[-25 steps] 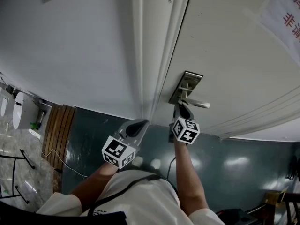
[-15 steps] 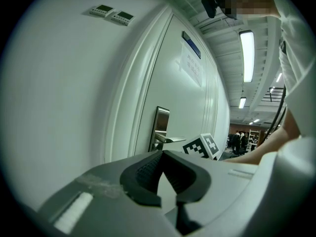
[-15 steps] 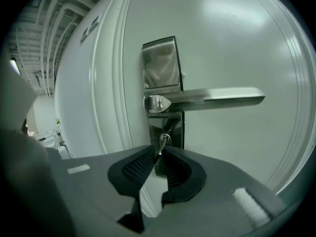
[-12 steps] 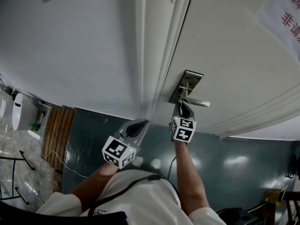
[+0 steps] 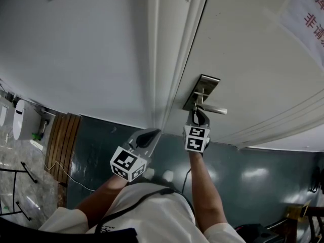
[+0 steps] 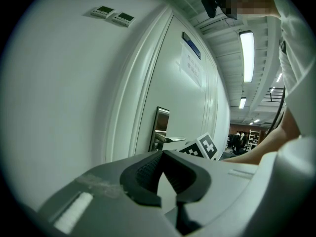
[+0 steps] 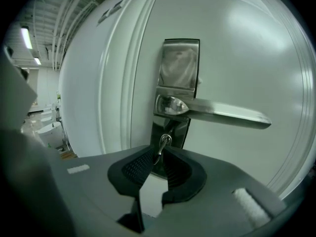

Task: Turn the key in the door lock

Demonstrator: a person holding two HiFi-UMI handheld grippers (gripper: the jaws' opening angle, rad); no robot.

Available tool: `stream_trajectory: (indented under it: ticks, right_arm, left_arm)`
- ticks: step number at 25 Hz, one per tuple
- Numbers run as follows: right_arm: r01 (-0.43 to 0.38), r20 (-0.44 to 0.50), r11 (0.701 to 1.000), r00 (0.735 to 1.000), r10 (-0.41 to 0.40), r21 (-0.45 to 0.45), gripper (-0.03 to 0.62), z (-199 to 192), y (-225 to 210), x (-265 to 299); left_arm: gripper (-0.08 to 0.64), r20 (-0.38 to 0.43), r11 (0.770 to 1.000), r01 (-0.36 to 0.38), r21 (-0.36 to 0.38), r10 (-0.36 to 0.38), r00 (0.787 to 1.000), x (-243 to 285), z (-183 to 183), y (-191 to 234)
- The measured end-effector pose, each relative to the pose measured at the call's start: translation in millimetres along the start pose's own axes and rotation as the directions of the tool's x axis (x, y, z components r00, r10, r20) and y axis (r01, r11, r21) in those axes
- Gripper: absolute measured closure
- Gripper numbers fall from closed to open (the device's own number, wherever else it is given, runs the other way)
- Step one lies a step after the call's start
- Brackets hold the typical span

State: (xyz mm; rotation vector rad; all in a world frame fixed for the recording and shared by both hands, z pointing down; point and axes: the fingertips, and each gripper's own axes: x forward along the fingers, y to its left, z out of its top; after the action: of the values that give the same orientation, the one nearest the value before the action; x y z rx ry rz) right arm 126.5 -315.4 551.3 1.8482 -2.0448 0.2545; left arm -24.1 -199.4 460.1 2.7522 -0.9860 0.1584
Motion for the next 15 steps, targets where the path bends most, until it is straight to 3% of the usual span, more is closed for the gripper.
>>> stream_trajectory:
  ticks: [10,15]
  right_arm:
    - [0.018,-0.019,0.995,1.0,-0.02,-0.099,0.529,0.3,1.1,0.2]
    - [0.026,-0.02,0.977,0.999,-0.031,-0.213,0.532,-1.2,3.8,2.3]
  left_arm:
    - [0.554,0.001,1.0,0.004,-0.001,-0.004,1.0,-0.5,-1.3,-3.4]
    - [0.554,0.0,1.0,0.003,-0.001,-0.003,1.0,-0.7,-1.4,-3.1]
